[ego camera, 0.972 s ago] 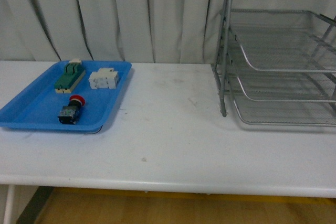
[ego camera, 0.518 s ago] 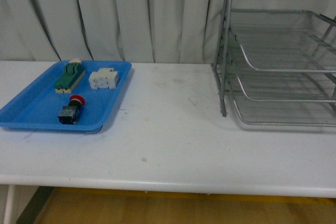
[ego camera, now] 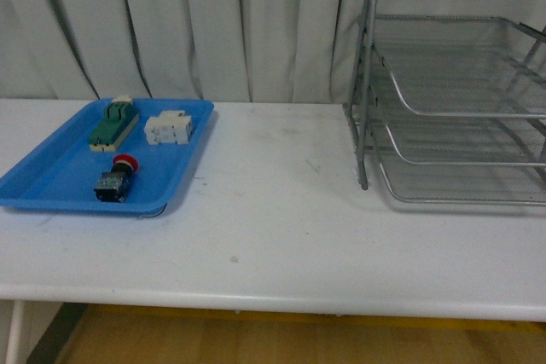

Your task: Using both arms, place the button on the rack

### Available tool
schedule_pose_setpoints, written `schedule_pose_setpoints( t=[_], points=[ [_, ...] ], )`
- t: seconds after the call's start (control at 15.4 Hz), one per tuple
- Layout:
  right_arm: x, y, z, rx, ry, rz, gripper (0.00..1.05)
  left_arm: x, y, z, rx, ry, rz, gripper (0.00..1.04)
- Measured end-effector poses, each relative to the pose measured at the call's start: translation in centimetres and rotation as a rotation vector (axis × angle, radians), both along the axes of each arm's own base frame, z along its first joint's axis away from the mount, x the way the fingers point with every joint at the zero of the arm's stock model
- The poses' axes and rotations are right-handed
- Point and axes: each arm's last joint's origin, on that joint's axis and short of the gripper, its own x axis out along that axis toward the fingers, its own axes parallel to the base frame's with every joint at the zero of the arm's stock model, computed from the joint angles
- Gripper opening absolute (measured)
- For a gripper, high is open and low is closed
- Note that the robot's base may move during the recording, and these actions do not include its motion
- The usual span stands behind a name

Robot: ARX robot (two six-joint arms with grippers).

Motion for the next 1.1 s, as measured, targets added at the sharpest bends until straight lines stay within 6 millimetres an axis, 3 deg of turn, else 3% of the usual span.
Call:
schedule_pose_setpoints(
  t=[0.06, 0.19, 0.32, 0.45, 0.58, 0.78, 0.84, 0.97, 1.1],
  points=[
    [0.2, -0.1, -0.1, 0.049, 0.025, 0.07, 0.98, 0.0, 0.0, 0.0, 0.0, 0.0, 0.001, 0.98],
    [2.6, -1.9, 2.5, 0.234, 0.013, 0.136, 0.98, 0.0, 0.0, 0.0, 0.0, 0.0, 0.0, 0.98],
    [6.8, -3.9, 6.3, 0.283, -0.089, 0.103, 0.98, 0.0, 0.0, 0.0, 0.0, -0.001, 0.0, 0.98],
    [12.0, -6.4, 7.1, 0.376, -0.1, -0.014, 0.98, 0.0, 0.0, 0.0, 0.0, 0.0, 0.0, 0.98],
    [16.3, -8.7, 4.7, 0.558, -0.024, -0.103, 0.98, 0.0, 0.0, 0.0, 0.0, -0.001, 0.0, 0.98],
    [18.5, -10.0, 0.0, 0.959, -0.078, -0.073, 0.98, 0.0, 0.0, 0.0, 0.0, -0.001, 0.0, 0.98],
    [19.0, -9.6, -1.4, 1.103, -0.072, -0.042, 0.98, 0.0, 0.0, 0.0, 0.0, -0.001, 0.0, 0.98],
    [19.9, -8.3, -6.1, 1.426, 0.085, -0.101, 0.98, 0.0, 0.0, 0.0, 0.0, -0.001, 0.0, 0.98],
    [20.7, -7.3, -8.9, 1.617, 0.159, -0.17, 0.98, 0.0, 0.0, 0.0, 0.0, -0.001, 0.0, 0.98]
  ],
)
